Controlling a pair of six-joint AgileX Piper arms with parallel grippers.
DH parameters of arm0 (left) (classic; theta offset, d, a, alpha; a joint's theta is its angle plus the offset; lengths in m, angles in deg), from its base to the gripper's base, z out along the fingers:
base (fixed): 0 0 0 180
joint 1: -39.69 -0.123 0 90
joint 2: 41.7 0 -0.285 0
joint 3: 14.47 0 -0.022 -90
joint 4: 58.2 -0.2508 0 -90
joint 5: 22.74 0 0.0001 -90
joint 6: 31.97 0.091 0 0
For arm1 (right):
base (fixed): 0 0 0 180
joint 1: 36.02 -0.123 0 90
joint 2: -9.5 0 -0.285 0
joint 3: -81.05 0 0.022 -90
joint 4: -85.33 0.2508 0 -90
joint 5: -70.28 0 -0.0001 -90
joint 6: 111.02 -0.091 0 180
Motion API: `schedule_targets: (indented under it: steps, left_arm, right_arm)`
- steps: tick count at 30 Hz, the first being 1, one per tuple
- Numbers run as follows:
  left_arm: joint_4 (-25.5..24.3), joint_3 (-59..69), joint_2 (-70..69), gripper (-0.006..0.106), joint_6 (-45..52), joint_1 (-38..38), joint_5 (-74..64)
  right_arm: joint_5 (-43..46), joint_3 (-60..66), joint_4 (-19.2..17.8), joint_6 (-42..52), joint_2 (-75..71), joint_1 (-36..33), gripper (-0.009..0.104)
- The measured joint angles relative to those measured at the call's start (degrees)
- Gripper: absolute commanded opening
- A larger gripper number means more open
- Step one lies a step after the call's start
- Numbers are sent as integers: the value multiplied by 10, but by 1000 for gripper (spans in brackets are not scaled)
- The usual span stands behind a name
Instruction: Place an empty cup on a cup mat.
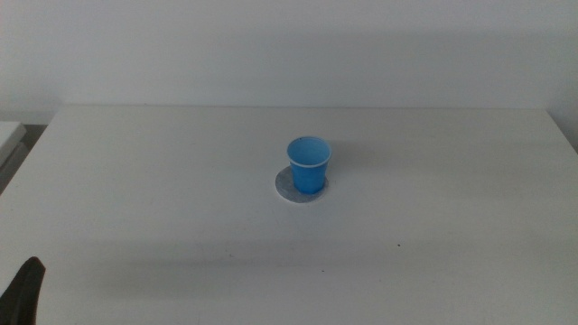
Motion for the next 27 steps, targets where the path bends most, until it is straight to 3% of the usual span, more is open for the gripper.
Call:
schedule_targets:
  steps: [5,11,14,27]
  left_arm:
    - [0,0,0,94,0,0,0]
    - [0,0,0,94,0,0,0]
    - [0,0,0,94,0,0,0]
    - [0,0,0,94,0,0,0]
  right_arm:
    - [5,35,15,0,-29,28,87]
    - [28,139,124,122,-153,122,87]
    - [41,191,159,149,-207,151,87]
    - [71,314,208,160,-308,168,87]
